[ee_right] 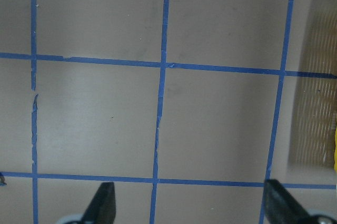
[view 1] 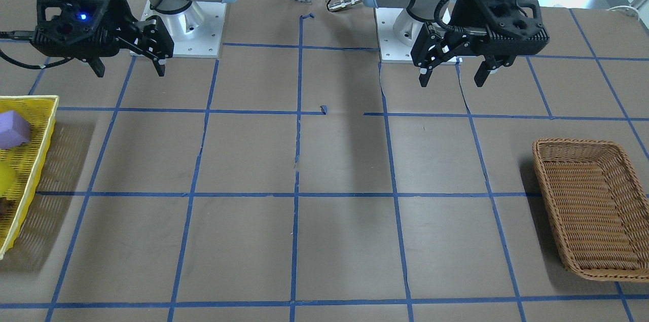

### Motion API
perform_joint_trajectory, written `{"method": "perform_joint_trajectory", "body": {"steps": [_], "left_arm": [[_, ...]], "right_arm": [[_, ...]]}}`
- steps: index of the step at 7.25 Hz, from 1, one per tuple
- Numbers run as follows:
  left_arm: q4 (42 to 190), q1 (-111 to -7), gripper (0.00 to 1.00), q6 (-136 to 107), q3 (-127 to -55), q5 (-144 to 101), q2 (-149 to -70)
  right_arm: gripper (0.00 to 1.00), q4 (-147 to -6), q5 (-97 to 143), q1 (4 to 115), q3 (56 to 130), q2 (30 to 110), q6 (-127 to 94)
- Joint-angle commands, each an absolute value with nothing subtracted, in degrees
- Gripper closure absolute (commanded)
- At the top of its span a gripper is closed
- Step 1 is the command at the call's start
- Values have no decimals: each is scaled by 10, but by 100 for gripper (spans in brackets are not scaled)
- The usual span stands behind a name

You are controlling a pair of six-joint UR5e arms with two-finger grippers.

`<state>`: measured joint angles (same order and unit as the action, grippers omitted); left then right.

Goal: Transfer tape with both arms

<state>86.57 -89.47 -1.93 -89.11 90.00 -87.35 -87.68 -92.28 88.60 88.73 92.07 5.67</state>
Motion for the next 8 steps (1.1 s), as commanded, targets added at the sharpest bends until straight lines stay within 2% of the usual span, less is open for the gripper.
{"method": "perform_joint_trajectory", "body": {"steps": [1, 8], "left_arm": [[866, -895, 0, -19, -891, 900, -873], [866, -895, 0, -19, -890, 903, -874]], "right_arm": [[0, -885, -929, 884, 889, 920, 58], [0, -891, -928, 888, 891, 921, 51]]}}
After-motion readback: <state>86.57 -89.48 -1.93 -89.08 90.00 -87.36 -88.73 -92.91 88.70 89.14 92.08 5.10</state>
